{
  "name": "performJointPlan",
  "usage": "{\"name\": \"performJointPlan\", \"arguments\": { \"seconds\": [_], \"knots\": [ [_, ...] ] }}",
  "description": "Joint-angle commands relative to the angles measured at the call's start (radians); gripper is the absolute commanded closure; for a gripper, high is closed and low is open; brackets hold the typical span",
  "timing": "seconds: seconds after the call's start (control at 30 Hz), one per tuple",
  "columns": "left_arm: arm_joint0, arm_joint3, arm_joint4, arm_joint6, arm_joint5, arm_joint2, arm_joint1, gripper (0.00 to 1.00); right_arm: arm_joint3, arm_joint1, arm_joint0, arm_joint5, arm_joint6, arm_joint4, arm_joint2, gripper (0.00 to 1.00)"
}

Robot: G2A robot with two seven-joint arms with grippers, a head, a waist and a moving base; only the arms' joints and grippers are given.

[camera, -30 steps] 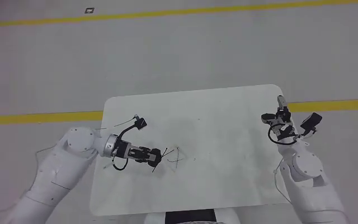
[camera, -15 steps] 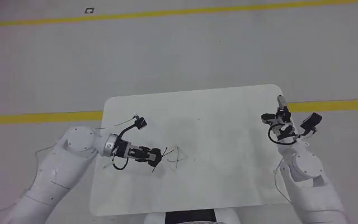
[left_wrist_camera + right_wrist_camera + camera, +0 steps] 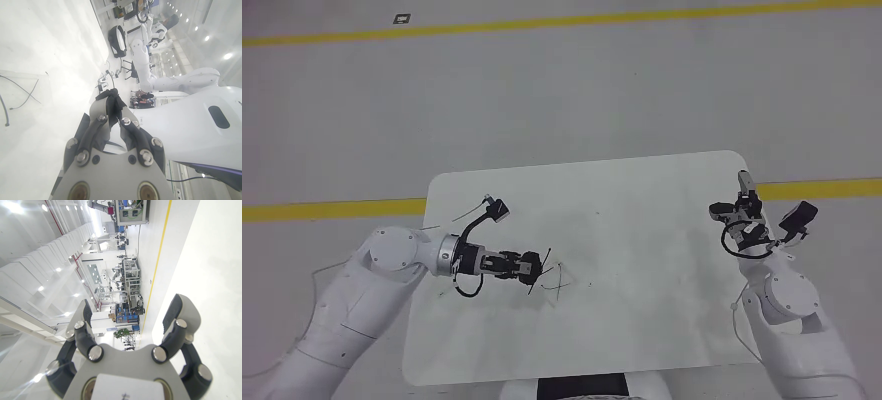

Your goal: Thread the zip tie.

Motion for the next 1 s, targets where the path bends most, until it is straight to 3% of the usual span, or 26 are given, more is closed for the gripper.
{"name": "performJointPlan", "arguments": {
  "seconds": [0.0,0.37,0.73,0.87,0.97],
  "knots": [
    [0.0,0.0,0.0,0.0,0.0,0.0,0.0,1.0,0.0,0.0,0.0,0.0,0.0,0.0,0.0,0.0],
    [0.0,0.0,0.0,0.0,0.0,0.0,0.0,1.0,-0.002,0.0,0.001,-0.001,0.003,-0.021,-0.003,0.0],
    [0.0,0.0,0.0,0.0,0.0,0.0,0.0,1.0,-0.058,-0.011,-0.023,-0.04,0.082,-0.302,-0.194,0.0],
    [0.0,0.0,0.0,0.0,0.0,0.0,0.0,1.0,-0.056,-0.022,0.014,-0.028,0.091,-0.346,-0.285,0.0],
    [0.0,0.0,0.0,0.0,0.0,0.0,0.0,1.0,-0.054,-0.023,0.021,-0.026,0.1,-0.353,-0.299,0.0]
  ]
}}
